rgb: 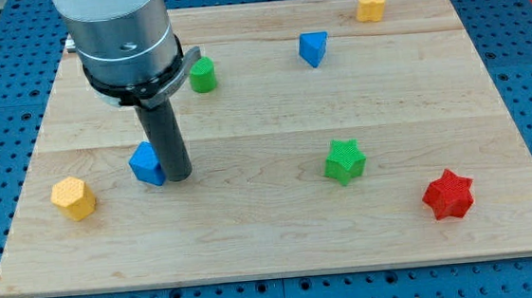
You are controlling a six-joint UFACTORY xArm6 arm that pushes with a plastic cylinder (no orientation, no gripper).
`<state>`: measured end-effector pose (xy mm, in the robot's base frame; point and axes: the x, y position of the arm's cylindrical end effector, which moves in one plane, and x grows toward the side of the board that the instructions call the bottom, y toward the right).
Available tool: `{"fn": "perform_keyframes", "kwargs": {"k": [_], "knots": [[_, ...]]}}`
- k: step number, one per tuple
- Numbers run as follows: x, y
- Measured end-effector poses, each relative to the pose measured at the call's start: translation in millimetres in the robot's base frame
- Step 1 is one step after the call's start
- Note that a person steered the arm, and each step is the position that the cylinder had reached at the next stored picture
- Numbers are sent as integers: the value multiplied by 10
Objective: Arrange the yellow hexagon and blue cube diagonal to each other
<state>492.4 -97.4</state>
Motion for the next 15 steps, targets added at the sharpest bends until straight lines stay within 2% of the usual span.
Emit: {"fn": "perform_keyframes", "kwargs": {"k": [1, 2, 3, 5, 6, 7, 8, 9, 12, 15], "knots": [[-416, 204], [-549, -290], [-561, -1041], [-66, -1924], [99, -1274], [304, -1168], [235, -1099], [195, -783], [-76, -933], [-166, -570]]}}
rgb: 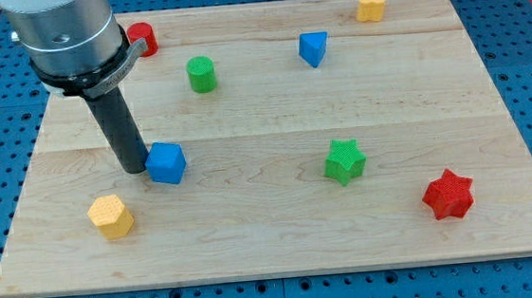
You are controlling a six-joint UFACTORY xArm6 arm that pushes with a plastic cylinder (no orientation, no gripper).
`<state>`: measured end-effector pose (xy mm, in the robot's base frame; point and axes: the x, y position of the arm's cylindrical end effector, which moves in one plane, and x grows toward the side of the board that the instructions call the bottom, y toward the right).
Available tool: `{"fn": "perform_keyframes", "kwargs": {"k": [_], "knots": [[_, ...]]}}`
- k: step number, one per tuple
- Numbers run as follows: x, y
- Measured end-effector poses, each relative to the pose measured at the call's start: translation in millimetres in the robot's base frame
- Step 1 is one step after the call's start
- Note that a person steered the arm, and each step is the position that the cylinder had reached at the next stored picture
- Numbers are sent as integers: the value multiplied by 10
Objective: Arrange the yellow hexagon and blue cube diagonal to each other
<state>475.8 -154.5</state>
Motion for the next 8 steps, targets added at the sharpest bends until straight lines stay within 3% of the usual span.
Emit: {"fn": "perform_keyframes", "kwargs": {"k": [3, 5, 7, 8], "knots": [[-174, 289], [-110, -116], [945, -1186], [1151, -471]]}}
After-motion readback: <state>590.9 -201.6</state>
